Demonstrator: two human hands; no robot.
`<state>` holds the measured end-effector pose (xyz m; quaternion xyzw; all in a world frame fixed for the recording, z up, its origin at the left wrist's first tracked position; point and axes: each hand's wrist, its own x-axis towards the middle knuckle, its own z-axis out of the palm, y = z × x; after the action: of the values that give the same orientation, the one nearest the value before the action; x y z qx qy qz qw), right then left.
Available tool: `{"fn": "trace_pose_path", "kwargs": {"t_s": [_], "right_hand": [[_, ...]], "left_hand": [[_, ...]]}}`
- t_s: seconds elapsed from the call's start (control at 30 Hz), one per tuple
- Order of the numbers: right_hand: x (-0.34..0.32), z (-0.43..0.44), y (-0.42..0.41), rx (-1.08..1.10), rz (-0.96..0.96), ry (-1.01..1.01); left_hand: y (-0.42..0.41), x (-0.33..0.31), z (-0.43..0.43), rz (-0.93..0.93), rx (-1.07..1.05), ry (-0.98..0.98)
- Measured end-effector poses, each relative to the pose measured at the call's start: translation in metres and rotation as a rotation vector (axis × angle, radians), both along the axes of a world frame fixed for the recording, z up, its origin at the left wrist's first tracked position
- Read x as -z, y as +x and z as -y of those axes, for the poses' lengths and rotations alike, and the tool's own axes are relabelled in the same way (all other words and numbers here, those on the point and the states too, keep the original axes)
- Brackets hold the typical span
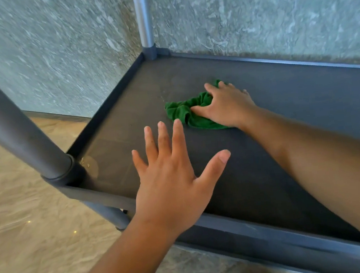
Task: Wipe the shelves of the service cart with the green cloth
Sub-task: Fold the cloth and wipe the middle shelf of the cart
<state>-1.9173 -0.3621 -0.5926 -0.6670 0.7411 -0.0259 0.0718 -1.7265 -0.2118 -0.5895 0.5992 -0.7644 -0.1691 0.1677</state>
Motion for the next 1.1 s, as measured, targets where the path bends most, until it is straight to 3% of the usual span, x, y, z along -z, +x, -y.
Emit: {"fn": "trace_pose_path", "kwargs": {"t_s": [0.17,0.67,0.8,0.93,1.1], "right_hand": [[-0.006,0.020,-0.009,0.116,0.031,0.047],[0.000,-0.078,0.018,-0.579,0.033,0.129],[-0.019,-0.109,0.007,-0.471,0.173,0.222],[-0.027,-0.137,-0.004,-0.398,0.058,0.068],[-0.030,-0.160,0.008,-0.431,0.479,0.007]], "left_hand": [[-0.004,0.000,0.002,-0.004,-0.012,-0.004],[-0.001,0.001,0.005,-0.076,-0.008,-0.033],[-0.002,0.001,0.007,-0.108,-0.027,-0.042],[0.000,0.001,0.007,-0.117,-0.031,-0.040],[0.000,-0.001,0.006,-0.160,-0.045,-0.040]]}}
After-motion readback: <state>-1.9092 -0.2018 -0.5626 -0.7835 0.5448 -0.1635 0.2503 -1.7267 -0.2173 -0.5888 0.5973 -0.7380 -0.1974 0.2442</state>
